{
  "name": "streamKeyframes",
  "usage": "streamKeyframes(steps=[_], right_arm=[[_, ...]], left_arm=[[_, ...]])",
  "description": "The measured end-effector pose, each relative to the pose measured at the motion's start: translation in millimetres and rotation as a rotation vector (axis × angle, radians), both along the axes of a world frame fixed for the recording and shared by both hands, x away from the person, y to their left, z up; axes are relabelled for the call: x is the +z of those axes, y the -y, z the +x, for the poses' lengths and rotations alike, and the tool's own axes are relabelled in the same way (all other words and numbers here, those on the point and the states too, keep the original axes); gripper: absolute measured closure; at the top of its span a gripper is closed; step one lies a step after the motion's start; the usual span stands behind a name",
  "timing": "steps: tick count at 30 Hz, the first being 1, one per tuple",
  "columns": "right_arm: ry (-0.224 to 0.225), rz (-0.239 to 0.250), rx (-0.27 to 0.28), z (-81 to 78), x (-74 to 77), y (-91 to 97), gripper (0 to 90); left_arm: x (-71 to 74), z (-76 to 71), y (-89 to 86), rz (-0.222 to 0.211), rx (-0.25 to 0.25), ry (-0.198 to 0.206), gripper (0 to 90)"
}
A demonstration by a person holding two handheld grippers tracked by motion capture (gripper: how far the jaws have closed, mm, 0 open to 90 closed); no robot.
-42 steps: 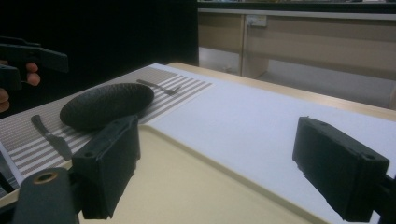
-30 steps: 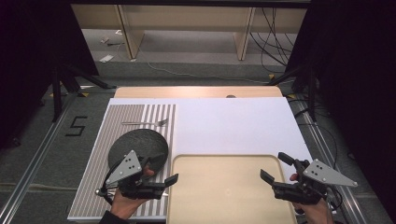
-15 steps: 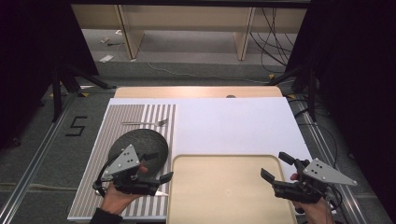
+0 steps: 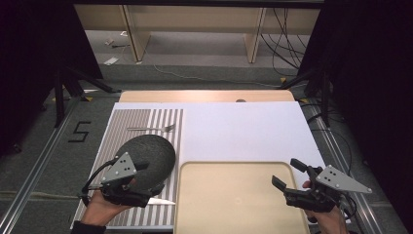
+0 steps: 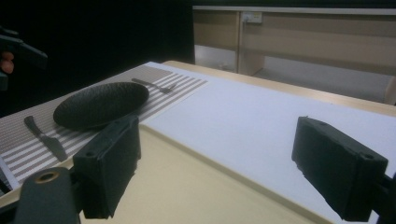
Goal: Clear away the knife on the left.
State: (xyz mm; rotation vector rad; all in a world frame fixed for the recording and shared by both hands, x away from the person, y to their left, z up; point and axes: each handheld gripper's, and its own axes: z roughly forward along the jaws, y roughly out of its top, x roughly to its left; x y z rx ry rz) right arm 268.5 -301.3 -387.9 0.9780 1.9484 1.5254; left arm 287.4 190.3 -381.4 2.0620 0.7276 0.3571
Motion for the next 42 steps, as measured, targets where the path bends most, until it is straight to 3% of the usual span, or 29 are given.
streamKeyframes(steps=[4, 6, 13, 19, 28, 38, 42], right_arm=[[-0.001, -0.004, 0.001, 0.0, 0.3, 0.0, 16.4], [-0.002, -0.005, 0.001, 0.4, -0.1, 0.1, 16.5], [0.0, 0.002, -0.004, 0.1, 0.2, 0.8, 16.7], [0.001, -0.003, -0.007, 0.8, -0.1, 0.6, 16.9], [-0.004, 0.001, -0.007, 1.1, -0.4, 1.0, 17.0], [-0.01, -0.002, -0.005, 0.7, -0.5, 0.3, 17.1], [-0.008, -0.003, -0.009, 0.6, -0.2, 0.6, 17.2]], left_arm=[[-3.3, 1.4, -8.6, 0.009, 0.002, -0.022, 17.0], [-5.1, 1.7, -10.9, 0.033, -0.003, -0.029, 17.0], [-13.0, 2.7, -20.6, 0.136, -0.022, -0.111, 17.1], [-20.7, 5.7, -33.1, 0.169, -0.017, -0.185, 18.2], [-32.6, 2.7, -34.1, 0.296, -0.033, -0.221, 19.1], [-53.6, 6.2, -40.5, 0.383, -0.038, -0.313, 21.0], [-63.1, 8.8, -40.9, 0.444, -0.049, -0.35, 21.3]])
